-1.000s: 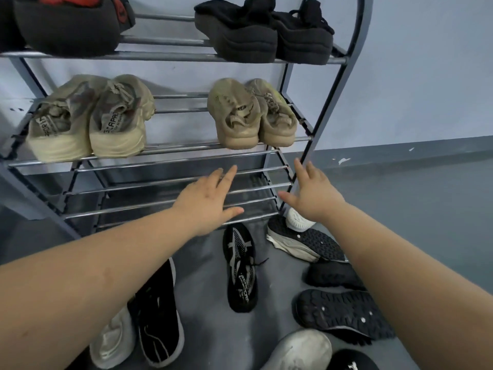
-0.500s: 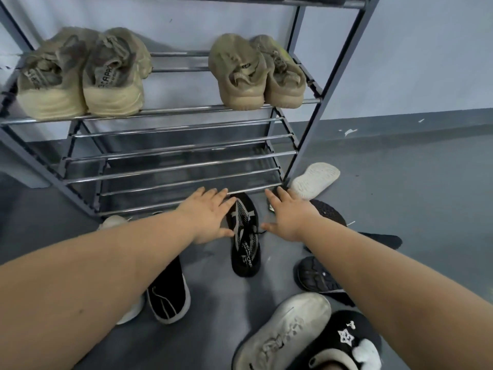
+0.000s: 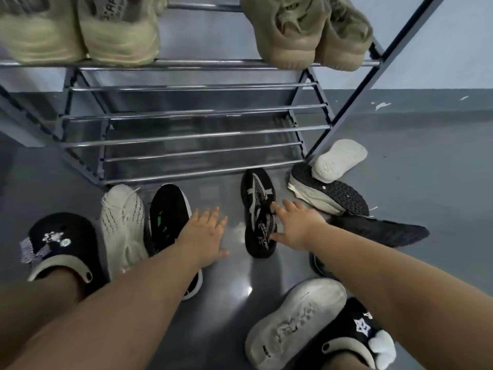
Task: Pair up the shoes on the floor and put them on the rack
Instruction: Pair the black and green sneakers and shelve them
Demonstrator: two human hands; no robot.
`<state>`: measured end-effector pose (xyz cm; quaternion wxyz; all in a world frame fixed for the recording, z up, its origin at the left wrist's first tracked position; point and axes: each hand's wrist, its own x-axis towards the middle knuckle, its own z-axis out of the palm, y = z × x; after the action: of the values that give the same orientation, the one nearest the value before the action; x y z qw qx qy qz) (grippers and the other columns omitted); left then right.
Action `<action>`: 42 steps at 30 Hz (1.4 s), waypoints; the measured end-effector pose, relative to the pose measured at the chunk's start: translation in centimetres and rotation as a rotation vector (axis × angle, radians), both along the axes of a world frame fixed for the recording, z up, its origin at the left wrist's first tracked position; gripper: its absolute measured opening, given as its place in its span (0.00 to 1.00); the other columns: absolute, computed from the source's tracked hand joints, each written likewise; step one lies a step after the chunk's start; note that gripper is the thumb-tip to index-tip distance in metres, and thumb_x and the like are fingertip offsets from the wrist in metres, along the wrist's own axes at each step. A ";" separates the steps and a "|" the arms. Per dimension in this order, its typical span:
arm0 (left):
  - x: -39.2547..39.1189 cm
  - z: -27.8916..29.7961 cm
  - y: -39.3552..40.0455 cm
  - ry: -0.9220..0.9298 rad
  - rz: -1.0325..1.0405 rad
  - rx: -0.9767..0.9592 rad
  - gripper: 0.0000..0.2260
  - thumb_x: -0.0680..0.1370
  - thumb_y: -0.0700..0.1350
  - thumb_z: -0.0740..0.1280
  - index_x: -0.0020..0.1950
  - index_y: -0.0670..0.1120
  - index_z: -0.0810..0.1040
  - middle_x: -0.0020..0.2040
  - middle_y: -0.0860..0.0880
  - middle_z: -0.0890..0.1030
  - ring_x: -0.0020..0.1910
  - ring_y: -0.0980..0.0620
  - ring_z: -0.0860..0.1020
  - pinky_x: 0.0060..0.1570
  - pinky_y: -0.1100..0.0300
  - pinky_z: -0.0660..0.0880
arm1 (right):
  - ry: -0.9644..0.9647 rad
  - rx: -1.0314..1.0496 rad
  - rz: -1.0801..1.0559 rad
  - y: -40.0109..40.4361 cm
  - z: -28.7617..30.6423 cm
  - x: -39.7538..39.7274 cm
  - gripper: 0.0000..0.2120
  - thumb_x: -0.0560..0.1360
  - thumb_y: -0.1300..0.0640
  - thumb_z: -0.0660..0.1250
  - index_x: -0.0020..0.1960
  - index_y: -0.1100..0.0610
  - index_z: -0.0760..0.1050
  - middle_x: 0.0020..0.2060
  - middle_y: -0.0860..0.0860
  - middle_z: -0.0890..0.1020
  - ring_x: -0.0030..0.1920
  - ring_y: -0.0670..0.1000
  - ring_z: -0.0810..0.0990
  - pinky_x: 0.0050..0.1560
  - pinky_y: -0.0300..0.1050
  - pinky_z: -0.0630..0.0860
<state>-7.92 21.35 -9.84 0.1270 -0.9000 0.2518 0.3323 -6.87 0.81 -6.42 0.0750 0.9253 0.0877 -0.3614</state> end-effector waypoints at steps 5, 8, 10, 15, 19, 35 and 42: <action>4.5 2.2 -5.1 -0.045 -0.180 -0.096 0.35 0.80 0.61 0.51 0.77 0.46 0.39 0.78 0.42 0.40 0.77 0.43 0.44 0.75 0.48 0.41 | 0.001 -0.003 -0.070 -2.5 1.3 1.7 0.39 0.78 0.39 0.56 0.79 0.54 0.42 0.78 0.56 0.49 0.77 0.59 0.50 0.73 0.58 0.58; 7.0 4.0 -8.6 -0.113 -0.177 -0.219 0.34 0.79 0.61 0.52 0.78 0.46 0.41 0.78 0.42 0.42 0.77 0.43 0.45 0.76 0.48 0.42 | -0.013 -0.019 -0.053 -5.5 3.7 3.1 0.38 0.78 0.38 0.56 0.78 0.53 0.44 0.77 0.55 0.52 0.76 0.59 0.54 0.72 0.57 0.60; 7.9 4.4 -10.7 -0.129 -0.176 -0.261 0.34 0.79 0.61 0.52 0.78 0.46 0.41 0.78 0.42 0.42 0.77 0.43 0.45 0.76 0.48 0.42 | -0.025 -0.085 -0.019 -8.0 5.0 4.0 0.37 0.77 0.38 0.56 0.78 0.54 0.46 0.76 0.55 0.55 0.75 0.58 0.57 0.71 0.55 0.62; 9.2 3.7 -14.6 -0.104 -0.270 -0.265 0.34 0.80 0.61 0.51 0.78 0.47 0.41 0.78 0.43 0.41 0.77 0.44 0.44 0.76 0.49 0.42 | -0.053 -0.225 -0.035 -14.3 5.4 5.2 0.37 0.77 0.38 0.56 0.78 0.53 0.47 0.77 0.54 0.55 0.75 0.57 0.57 0.71 0.55 0.64; 11.1 3.5 -16.7 -0.074 -0.282 -0.240 0.34 0.79 0.62 0.51 0.78 0.48 0.41 0.78 0.44 0.41 0.77 0.45 0.45 0.76 0.50 0.44 | -0.053 -0.181 -0.055 -17.3 3.3 5.7 0.37 0.77 0.38 0.56 0.78 0.53 0.46 0.78 0.54 0.52 0.76 0.56 0.54 0.72 0.54 0.62; 18.0 -3.0 -22.6 0.095 0.038 -0.330 0.33 0.79 0.60 0.56 0.78 0.49 0.47 0.78 0.47 0.53 0.76 0.47 0.54 0.74 0.52 0.55 | -0.159 0.067 -0.216 -21.8 -6.2 11.6 0.35 0.78 0.37 0.53 0.78 0.50 0.44 0.77 0.54 0.51 0.74 0.58 0.58 0.68 0.54 0.66; 18.3 -6.2 -25.7 0.101 0.512 -0.545 0.24 0.78 0.59 0.60 0.68 0.46 0.71 0.69 0.44 0.70 0.68 0.45 0.69 0.64 0.55 0.66 | -0.209 0.216 -0.311 -21.6 -8.0 11.7 0.30 0.80 0.42 0.54 0.78 0.50 0.51 0.75 0.55 0.60 0.70 0.59 0.68 0.63 0.53 0.71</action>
<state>10.41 -4.38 -16.01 -0.2170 -0.9172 0.1036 0.3178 4.87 -20.75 -14.44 -0.0724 0.9627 -0.0263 -0.2593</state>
